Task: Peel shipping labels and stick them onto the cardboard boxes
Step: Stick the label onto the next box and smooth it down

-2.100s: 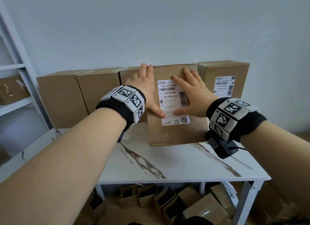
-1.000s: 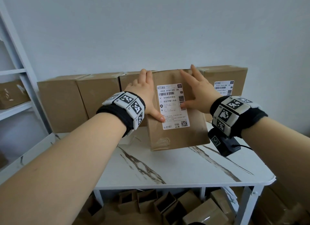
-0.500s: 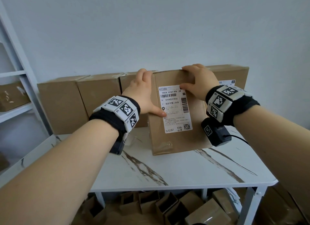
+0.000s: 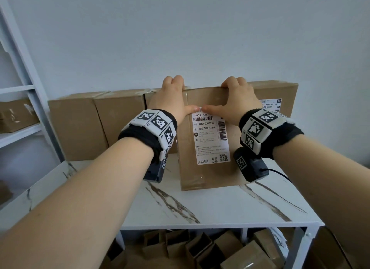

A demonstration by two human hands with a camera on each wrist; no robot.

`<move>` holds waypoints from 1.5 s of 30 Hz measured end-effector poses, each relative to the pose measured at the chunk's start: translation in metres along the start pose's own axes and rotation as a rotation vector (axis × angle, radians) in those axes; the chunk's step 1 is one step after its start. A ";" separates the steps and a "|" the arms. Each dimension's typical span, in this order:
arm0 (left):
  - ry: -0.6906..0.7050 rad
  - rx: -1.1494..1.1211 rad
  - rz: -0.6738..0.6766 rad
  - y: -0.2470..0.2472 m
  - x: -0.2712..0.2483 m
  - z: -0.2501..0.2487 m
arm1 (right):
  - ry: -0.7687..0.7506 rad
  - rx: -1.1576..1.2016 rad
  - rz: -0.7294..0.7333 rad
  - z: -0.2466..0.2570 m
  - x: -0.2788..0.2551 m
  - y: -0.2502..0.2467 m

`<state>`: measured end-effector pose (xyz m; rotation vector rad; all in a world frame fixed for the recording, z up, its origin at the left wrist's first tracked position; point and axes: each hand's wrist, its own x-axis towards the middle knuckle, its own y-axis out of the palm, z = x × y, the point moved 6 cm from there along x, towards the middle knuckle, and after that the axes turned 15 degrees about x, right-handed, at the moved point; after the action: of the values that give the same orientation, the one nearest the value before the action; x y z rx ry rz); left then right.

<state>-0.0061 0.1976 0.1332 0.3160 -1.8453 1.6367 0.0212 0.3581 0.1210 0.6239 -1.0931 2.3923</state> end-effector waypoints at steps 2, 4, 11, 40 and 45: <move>0.011 -0.031 -0.007 0.001 0.001 0.003 | 0.003 0.020 0.013 -0.001 0.001 0.000; 0.027 -0.059 -0.010 0.002 0.001 0.007 | 0.001 0.055 0.034 -0.004 0.004 -0.001; 0.048 0.004 0.049 0.008 -0.009 0.005 | -0.056 0.058 0.071 -0.012 0.005 0.000; 0.103 0.456 0.239 0.021 -0.026 -0.011 | -0.019 -0.219 0.310 -0.013 -0.022 0.020; 0.110 0.446 0.282 0.020 -0.024 -0.010 | 0.000 -0.309 0.342 -0.012 -0.036 0.025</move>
<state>0.0033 0.2052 0.1030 0.1511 -1.4802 2.2145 0.0340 0.3456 0.0791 0.3522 -1.6398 2.4162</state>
